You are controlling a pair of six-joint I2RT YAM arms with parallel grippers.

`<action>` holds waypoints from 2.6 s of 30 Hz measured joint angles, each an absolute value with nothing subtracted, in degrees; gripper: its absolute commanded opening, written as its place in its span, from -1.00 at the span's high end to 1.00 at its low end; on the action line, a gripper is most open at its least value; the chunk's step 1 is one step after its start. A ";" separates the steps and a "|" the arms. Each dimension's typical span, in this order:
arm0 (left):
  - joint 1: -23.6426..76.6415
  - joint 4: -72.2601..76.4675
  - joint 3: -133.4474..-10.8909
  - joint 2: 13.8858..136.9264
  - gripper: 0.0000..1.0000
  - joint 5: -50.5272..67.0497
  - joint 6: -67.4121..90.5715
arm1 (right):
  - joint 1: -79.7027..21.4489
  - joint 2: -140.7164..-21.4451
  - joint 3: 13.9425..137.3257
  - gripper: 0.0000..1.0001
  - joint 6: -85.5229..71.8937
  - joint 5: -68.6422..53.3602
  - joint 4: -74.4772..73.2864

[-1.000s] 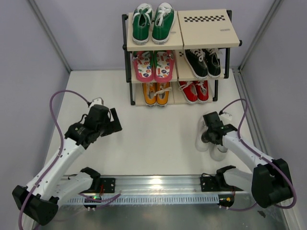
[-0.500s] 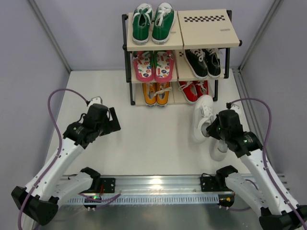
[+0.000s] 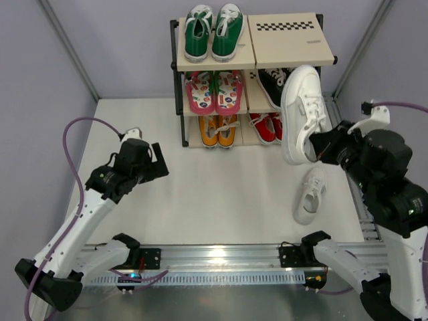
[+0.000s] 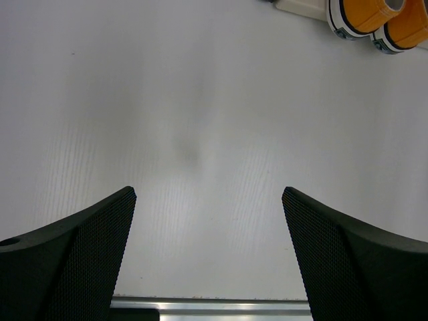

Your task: Place and organize the shoes onto the shoe shelf

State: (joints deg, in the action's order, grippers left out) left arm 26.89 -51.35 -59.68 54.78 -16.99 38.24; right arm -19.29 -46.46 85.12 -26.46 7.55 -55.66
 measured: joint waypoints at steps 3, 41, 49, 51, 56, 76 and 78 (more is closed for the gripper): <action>26.89 -51.35 -60.66 56.36 -0.88 -17.06 37.65 | -19.29 -54.83 98.45 0.94 -21.80 7.44 -55.77; 26.87 -47.42 -68.73 61.10 -0.89 -21.04 32.82 | -13.63 -102.69 139.35 0.94 -15.59 10.79 -34.35; 26.87 -47.44 -67.40 60.45 -0.89 -21.02 33.28 | -13.63 -102.69 139.15 0.94 -16.71 9.69 -35.66; 26.87 -47.44 -67.13 60.34 -0.89 -21.02 33.63 | -13.63 -102.69 138.96 0.94 -16.75 9.69 -35.68; 26.87 -47.44 -66.28 59.64 -0.89 -21.04 34.06 | -13.63 -102.76 138.89 0.94 -16.95 9.72 -35.79; 26.87 -47.40 -65.25 58.87 -0.89 -21.08 34.06 | -13.39 -105.82 140.29 0.27 -17.32 8.71 -32.51; 26.87 -47.40 -65.25 59.13 -0.88 -21.10 34.04 | -13.37 -106.50 140.59 0.12 -17.54 8.58 -31.22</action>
State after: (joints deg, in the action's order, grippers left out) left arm 26.87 -47.40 -65.25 59.13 -21.10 34.04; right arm -13.37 -106.50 140.59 -17.54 8.58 -31.22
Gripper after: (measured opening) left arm 0.941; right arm 0.376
